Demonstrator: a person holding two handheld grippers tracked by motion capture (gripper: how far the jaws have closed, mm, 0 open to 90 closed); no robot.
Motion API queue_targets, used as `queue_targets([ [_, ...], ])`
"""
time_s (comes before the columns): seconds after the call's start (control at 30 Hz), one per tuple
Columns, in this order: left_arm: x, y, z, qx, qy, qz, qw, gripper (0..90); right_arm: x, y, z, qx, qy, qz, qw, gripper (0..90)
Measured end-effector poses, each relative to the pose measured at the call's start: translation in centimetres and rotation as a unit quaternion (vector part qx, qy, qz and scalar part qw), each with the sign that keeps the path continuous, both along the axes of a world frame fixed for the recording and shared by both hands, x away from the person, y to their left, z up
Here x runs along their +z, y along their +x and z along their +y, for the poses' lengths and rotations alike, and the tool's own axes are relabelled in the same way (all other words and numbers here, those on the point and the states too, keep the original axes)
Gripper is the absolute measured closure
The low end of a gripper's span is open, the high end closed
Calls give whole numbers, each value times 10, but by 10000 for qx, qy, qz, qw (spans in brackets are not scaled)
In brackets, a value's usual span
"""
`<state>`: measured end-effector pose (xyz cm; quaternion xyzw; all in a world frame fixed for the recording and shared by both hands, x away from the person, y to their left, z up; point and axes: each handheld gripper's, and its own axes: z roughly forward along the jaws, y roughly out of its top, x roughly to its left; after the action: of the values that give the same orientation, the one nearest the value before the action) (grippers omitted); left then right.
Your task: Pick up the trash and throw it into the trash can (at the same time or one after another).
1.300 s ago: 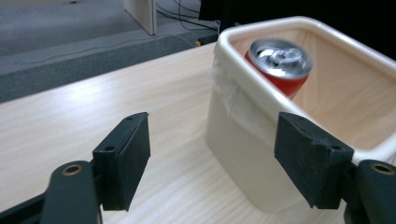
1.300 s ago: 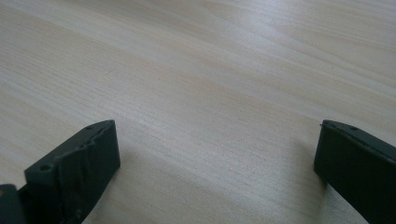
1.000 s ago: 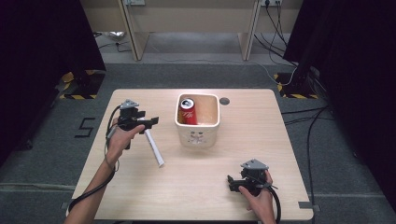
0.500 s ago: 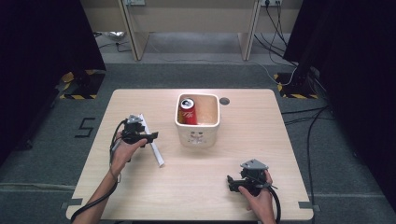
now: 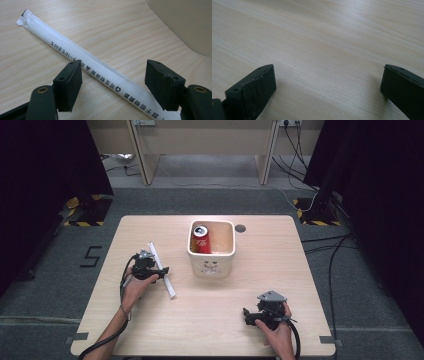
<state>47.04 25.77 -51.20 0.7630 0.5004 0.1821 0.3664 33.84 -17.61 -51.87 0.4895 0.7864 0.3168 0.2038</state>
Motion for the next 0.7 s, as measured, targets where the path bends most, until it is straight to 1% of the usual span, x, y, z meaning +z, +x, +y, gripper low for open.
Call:
queue_targets([
  [0.07,-2,1,0,32,-3,20,10000,319,0,0,0,1,1,-1,10000,3],
  [0.1,-4,1,0,4,23,34,10000,341,0,0,0,-11,5,5,10000,3],
  [0.13,-5,1,0,-6,53,0,10000,356,0,0,0,-9,5,4,10000,4],
  [0.2,-4,0,-1,-45,244,-49,9997,399,0,0,0,-7,5,4,10000,3],
  [0.27,-4,0,-1,-64,328,-65,9994,443,0,0,0,-5,6,4,10000,4],
  [0.3,-4,-1,-1,-96,337,-80,9994,477,0,0,0,-8,8,-1,10000,3],
  [0.43,-1,-2,1,-184,385,-25,9991,590,0,0,1,-13,18,-5,10000,3],
  [0.6,2,-4,3,-333,449,89,9984,715,0,0,1,-7,18,8,10000,4],
  [0.7,2,-4,2,-376,465,103,9982,773,0,0,1,2,10,0,10000,4],
])
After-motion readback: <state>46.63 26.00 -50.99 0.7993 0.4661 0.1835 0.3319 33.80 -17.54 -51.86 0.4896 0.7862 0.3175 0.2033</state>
